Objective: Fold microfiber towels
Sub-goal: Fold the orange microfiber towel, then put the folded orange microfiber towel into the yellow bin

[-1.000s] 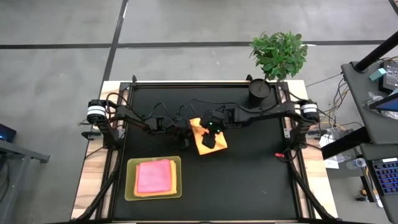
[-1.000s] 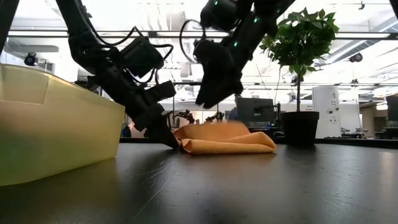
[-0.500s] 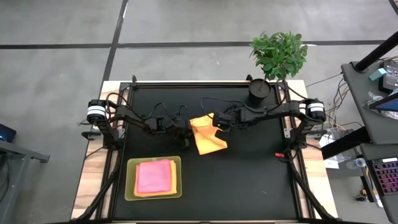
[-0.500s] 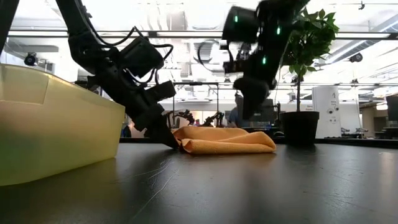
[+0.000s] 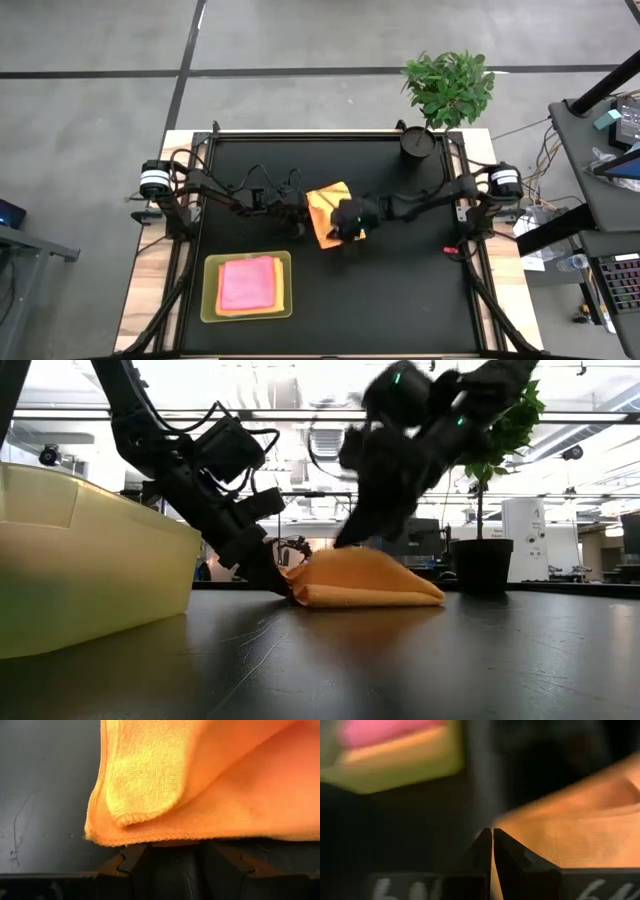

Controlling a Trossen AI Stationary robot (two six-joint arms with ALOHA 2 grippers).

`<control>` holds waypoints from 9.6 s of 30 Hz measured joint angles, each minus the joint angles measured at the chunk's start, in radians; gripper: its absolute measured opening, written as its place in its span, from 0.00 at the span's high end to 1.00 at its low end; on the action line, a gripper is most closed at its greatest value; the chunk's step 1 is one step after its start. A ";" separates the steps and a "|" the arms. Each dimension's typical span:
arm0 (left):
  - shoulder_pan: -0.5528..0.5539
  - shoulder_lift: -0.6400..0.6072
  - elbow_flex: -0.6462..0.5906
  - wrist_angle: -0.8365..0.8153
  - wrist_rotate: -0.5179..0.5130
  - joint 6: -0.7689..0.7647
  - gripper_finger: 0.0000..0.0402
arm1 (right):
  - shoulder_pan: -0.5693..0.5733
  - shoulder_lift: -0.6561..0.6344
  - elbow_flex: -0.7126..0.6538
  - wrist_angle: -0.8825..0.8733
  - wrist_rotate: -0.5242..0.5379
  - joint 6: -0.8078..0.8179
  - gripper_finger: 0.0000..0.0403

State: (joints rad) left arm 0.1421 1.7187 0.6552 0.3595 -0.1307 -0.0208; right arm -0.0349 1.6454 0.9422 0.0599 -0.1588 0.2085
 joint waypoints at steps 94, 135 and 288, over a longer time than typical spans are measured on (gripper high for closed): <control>-0.022 -0.159 -0.008 -0.126 -0.063 0.396 0.96 | 0.150 -0.006 -0.009 -0.024 0.213 -0.220 0.97; 0.015 0.037 0.007 0.047 -0.284 0.288 0.87 | 0.114 0.285 0.008 0.388 0.062 -0.154 0.97; -0.027 0.123 0.082 0.089 -0.080 -0.828 1.00 | -0.150 -0.071 -0.411 0.361 0.164 0.464 0.84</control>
State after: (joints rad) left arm 0.1146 1.8422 0.7372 0.4480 -0.2107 -0.8483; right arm -0.1849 1.5748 0.5312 0.4205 0.0055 0.6729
